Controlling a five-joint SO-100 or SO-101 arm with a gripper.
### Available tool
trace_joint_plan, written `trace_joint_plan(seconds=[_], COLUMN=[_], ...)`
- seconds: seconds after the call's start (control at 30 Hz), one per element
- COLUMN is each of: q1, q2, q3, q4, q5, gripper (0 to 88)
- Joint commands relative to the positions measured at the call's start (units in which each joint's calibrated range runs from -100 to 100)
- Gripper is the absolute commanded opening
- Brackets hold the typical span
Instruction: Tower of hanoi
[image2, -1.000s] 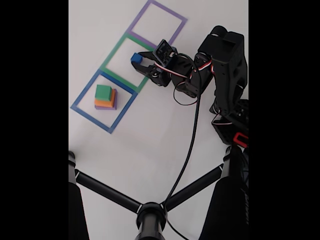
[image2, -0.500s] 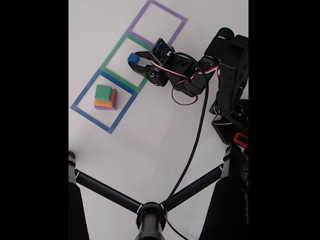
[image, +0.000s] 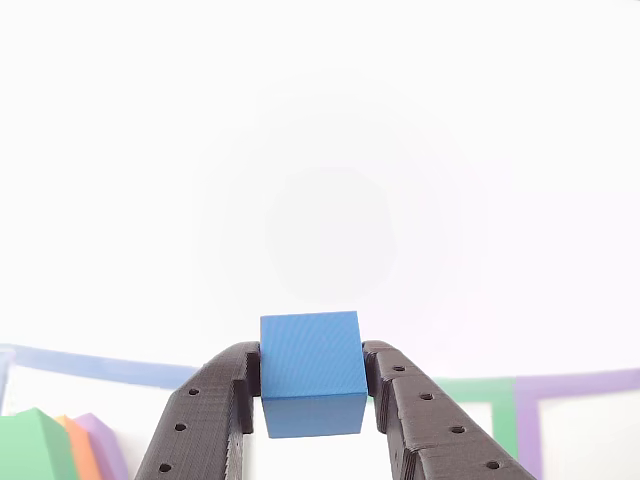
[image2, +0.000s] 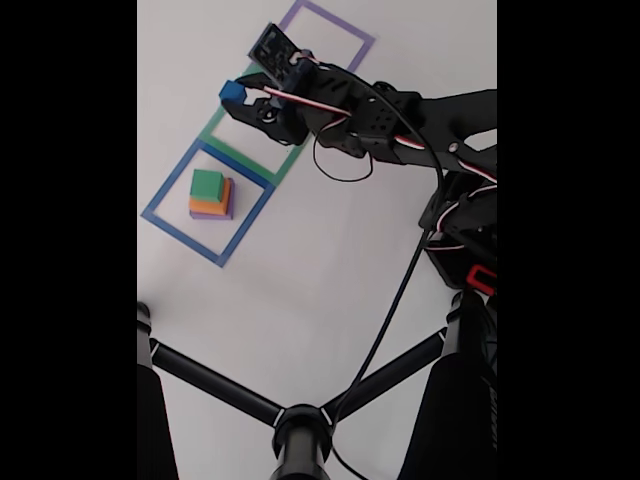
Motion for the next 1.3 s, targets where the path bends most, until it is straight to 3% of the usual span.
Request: trace_joint_plan(seconds=[0.0, 0.27, 0.6, 0.87, 1.27], q1=[-2.3, -9.1, -15.2, -17.1, -16.9], q2=[-8.7, -14.0, -15.3, -15.9, -17.0], q3=[-13.7, -35.7, -47.1, -41.4, -13.8], q4=[21.1, 50.9, 63.6, 59.3, 29.8], q5=[0.6, 0.6, 0.6, 0.6, 0.6], gripper=[2.4, 2.2, 1.9, 1.8, 1.9])
